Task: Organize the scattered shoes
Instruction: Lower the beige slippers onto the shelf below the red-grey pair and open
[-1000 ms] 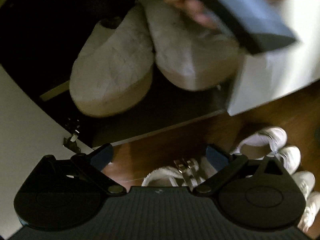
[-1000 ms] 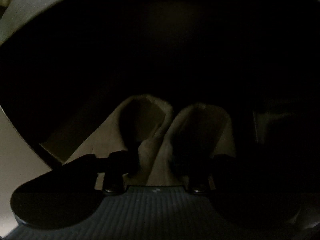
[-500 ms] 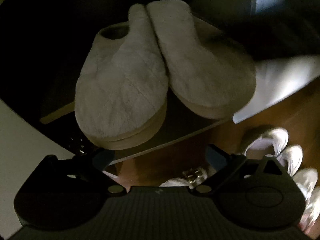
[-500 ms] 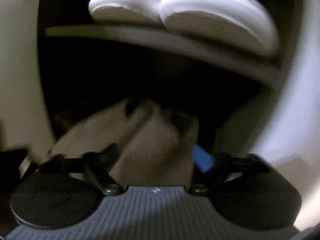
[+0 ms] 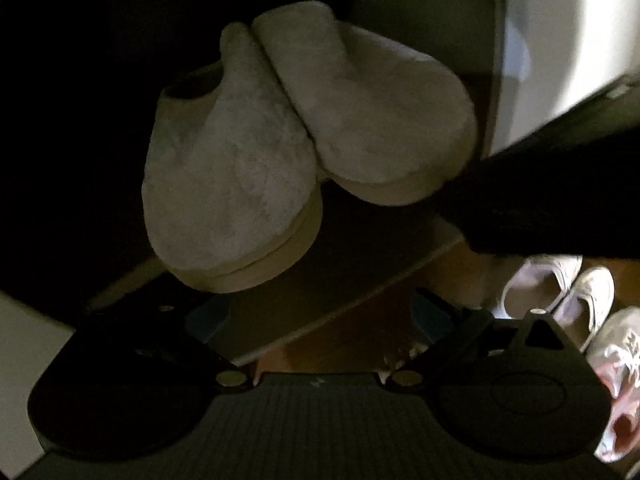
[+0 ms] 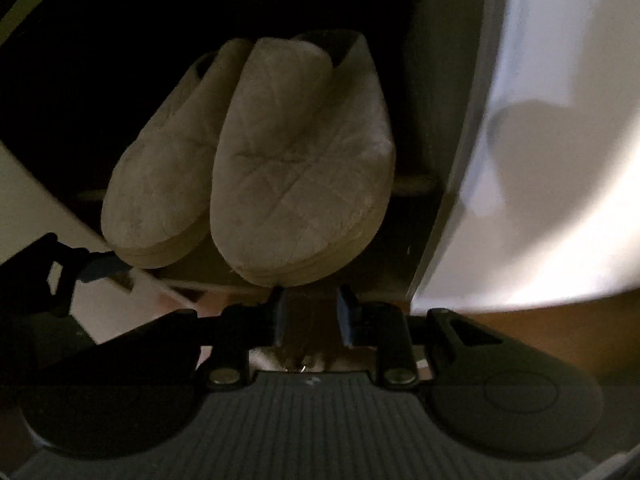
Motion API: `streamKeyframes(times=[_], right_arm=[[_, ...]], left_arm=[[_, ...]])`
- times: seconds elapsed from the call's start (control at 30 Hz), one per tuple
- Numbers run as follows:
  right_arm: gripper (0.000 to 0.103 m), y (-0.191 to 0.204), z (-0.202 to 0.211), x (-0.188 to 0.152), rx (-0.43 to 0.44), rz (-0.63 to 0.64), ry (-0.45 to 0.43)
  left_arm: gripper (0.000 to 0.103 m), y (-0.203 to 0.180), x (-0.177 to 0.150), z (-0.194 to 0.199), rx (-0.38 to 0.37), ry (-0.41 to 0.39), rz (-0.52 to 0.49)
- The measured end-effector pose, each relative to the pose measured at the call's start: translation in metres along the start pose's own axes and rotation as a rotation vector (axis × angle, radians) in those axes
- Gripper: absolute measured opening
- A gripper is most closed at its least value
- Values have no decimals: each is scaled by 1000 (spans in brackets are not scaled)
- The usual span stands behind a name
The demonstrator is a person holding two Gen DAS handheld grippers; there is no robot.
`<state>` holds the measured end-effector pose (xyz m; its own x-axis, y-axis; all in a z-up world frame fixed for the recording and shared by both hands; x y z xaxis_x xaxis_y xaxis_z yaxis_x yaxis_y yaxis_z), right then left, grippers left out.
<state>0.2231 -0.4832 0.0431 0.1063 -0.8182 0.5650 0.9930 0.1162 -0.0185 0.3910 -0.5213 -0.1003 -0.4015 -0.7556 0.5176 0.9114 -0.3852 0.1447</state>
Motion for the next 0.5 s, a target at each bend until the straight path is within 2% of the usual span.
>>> streamKeyframes(times=[0.13,0.27,0.4,0.5], right_arm=[[23,3,-16,17,-18,-14,-3],[23,6,-1,3,16,17,5],[23,12,17,-8,57,26,-21],[23,21,17,-3,77,30,-58]], left_arm=[[99,7,7,-13,6,-12,-23],[99,4,-5,0,-38,-20,-43],[99,-23,-5,19,-86,-73,-120],[99,-27,7,14,-69,-89,-134]])
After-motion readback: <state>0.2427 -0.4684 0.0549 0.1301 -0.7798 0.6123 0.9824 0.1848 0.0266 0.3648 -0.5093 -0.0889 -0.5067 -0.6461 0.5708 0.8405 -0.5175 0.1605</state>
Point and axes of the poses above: each gripper's, at about its wrist camera, not at the fingertips, and z roughly against the way its jaws point, y to its left, x to its top, the point moved 2 cm from there along -z, roughly the way its jaws point, and after that the axes turned 7 degrees about -x, right-handed, at the moved point
